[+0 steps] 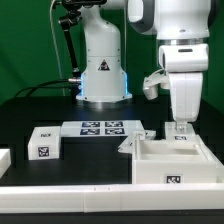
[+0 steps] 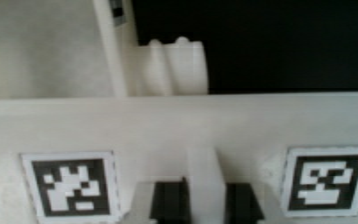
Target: Assemble cabinet
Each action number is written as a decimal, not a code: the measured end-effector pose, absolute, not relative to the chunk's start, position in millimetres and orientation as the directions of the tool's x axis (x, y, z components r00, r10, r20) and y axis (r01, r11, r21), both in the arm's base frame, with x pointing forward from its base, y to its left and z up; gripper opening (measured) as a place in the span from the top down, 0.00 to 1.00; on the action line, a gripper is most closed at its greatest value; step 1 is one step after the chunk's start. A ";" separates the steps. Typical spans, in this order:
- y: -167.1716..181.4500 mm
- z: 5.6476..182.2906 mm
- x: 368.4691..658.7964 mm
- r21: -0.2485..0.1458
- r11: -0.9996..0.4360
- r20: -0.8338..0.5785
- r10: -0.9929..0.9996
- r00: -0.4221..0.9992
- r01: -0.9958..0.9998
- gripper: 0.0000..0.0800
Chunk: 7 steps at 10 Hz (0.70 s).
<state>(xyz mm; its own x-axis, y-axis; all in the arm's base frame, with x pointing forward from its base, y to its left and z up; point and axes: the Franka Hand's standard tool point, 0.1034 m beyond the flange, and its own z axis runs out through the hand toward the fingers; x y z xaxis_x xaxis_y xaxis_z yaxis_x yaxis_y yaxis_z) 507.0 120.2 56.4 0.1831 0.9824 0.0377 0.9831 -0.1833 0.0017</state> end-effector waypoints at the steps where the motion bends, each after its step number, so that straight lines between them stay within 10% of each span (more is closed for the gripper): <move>1: 118.4 56.6 516.2 0.006 -0.189 0.041 0.981 0.188 0.982 0.91; 7: 108.3 57.2 558.1 0.042 -0.220 0.061 0.974 0.217 0.975 0.91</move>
Offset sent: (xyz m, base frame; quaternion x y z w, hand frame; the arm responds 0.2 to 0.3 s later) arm 0.0318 0.0037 -0.0085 -0.0108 0.0172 -0.0067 0.9998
